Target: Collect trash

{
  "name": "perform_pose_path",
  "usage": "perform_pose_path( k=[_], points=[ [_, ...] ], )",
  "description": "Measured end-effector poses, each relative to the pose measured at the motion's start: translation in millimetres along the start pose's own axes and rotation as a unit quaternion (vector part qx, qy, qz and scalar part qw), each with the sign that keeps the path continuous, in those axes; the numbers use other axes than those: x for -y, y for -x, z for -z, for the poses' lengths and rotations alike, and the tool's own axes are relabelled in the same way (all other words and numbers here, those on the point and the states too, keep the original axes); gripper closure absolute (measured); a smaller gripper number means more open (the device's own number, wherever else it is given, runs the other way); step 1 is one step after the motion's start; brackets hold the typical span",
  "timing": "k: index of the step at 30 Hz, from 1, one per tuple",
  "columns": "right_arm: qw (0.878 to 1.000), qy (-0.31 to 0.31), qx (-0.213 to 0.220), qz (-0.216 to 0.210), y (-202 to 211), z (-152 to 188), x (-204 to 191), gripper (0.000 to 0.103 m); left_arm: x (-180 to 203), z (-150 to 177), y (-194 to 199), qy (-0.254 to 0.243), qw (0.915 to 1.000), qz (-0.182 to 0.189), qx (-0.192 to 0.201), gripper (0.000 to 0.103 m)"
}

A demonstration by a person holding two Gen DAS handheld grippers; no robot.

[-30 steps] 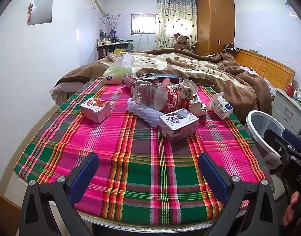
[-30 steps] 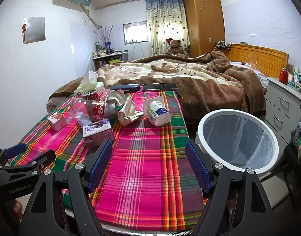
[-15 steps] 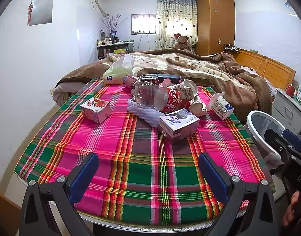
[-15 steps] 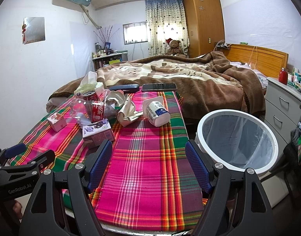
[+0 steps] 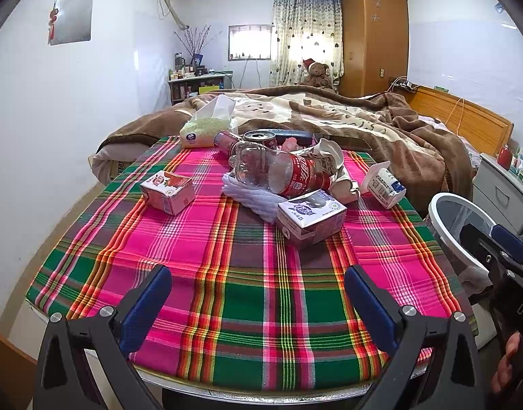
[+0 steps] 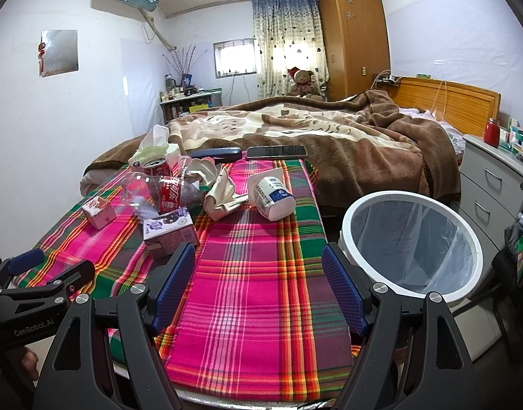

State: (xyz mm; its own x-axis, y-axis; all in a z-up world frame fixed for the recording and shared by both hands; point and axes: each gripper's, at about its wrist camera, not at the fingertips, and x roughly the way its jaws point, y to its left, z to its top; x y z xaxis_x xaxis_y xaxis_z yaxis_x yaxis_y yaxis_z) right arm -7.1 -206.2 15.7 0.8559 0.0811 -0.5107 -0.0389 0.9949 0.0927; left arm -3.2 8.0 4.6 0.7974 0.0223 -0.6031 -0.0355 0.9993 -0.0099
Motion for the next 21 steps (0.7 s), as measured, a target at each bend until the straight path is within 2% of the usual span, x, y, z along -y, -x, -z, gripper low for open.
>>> perform_pose_path(
  k=[14,21],
  points=[
    [1.000,-0.001,-0.004,0.001,-3.7,-0.4,4.0,0.025,2.0,-3.0,-6.6,-0.003,1.0000,0.000,-0.004,0.000],
    [1.000,0.000,-0.002,0.014,-26.0,-11.6,18.0,0.025,0.5,-9.4,-30.5,-0.004,0.9991,0.035,-0.023,0.001]
  ],
)
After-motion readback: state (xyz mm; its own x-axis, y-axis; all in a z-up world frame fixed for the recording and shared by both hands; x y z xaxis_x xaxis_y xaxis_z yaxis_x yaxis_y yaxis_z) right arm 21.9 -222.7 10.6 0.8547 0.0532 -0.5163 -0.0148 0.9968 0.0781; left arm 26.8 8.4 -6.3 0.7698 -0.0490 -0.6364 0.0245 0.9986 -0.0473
